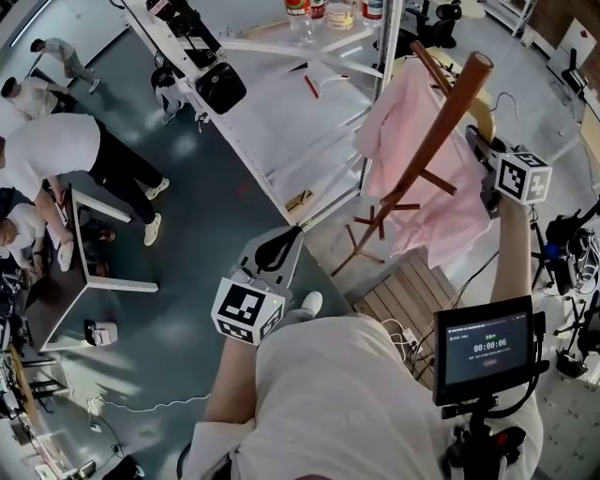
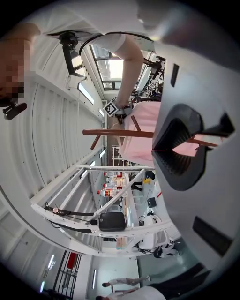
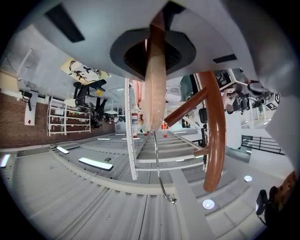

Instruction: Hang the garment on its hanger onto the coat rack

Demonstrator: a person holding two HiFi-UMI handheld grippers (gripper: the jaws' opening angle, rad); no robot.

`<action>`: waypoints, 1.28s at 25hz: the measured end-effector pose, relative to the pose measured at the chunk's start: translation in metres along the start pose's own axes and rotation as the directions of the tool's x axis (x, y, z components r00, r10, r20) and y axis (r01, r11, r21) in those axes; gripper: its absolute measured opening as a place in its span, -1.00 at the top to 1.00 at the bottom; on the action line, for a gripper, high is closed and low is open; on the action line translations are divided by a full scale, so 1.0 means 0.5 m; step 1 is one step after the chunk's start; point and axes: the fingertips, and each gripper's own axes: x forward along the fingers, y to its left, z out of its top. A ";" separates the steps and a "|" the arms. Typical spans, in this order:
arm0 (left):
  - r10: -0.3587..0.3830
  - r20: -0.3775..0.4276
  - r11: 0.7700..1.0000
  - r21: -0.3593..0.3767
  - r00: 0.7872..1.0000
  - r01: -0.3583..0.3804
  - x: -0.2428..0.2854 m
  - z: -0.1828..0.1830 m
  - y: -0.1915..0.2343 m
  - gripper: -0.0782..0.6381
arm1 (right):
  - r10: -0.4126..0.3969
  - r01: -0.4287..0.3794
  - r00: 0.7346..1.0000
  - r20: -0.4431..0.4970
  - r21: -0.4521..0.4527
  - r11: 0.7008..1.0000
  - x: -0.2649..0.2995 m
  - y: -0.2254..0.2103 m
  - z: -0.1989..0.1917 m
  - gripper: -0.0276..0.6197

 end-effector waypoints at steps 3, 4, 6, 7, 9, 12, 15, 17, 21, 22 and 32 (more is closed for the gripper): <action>0.009 -0.002 1.000 -0.006 1.000 -0.009 0.000 -0.005 0.004 0.76 | 0.019 -0.019 1.000 -0.020 -0.011 1.000 0.025 0.010 -0.007 0.90; 0.010 -0.003 1.000 -0.006 1.000 -0.010 -0.002 -0.007 0.001 0.76 | 0.024 -0.024 0.999 -0.025 -0.013 1.000 0.029 0.014 -0.010 0.90; 0.015 -0.004 1.000 -0.007 1.000 -0.015 -0.006 -0.011 -0.003 0.76 | 0.032 -0.033 0.999 -0.036 -0.015 0.999 0.034 0.018 -0.018 0.90; 0.018 -0.004 1.000 -0.008 1.000 -0.018 -0.008 -0.012 -0.004 0.76 | 0.036 -0.037 0.999 -0.041 -0.016 0.999 0.037 0.020 -0.022 0.90; 0.026 -0.003 1.000 -0.013 1.000 -0.026 -0.010 -0.013 -0.002 0.76 | 0.045 -0.046 0.998 -0.054 -0.021 0.999 0.045 0.025 -0.030 0.90; 0.035 -0.001 0.999 -0.019 0.999 -0.035 -0.014 -0.015 0.001 0.76 | 0.057 -0.059 0.996 -0.074 -0.033 0.998 0.055 0.034 -0.041 0.90; 0.038 -0.004 0.999 -0.025 0.999 -0.038 -0.016 -0.021 0.001 0.76 | 0.068 -0.072 0.994 -0.091 -0.040 0.997 0.063 0.044 -0.052 0.90; 0.038 -0.005 0.999 -0.026 0.999 -0.039 -0.016 -0.023 -0.001 0.76 | 0.073 -0.078 0.992 -0.104 -0.048 0.996 0.068 0.049 -0.059 0.90; 0.043 -0.005 0.999 -0.029 0.999 -0.043 -0.019 -0.024 -0.003 0.76 | 0.080 -0.091 0.987 -0.139 -0.081 0.992 0.077 0.063 -0.078 0.90; 0.044 -0.006 0.999 -0.029 0.999 -0.044 -0.020 -0.025 -0.003 0.76 | 0.081 -0.095 0.986 -0.147 -0.088 0.992 0.079 0.066 -0.083 0.90; 0.047 -0.017 0.998 -0.035 0.999 -0.047 -0.024 -0.032 -0.004 0.76 | 0.102 -0.121 0.976 -0.194 -0.085 0.989 0.088 0.080 -0.131 0.90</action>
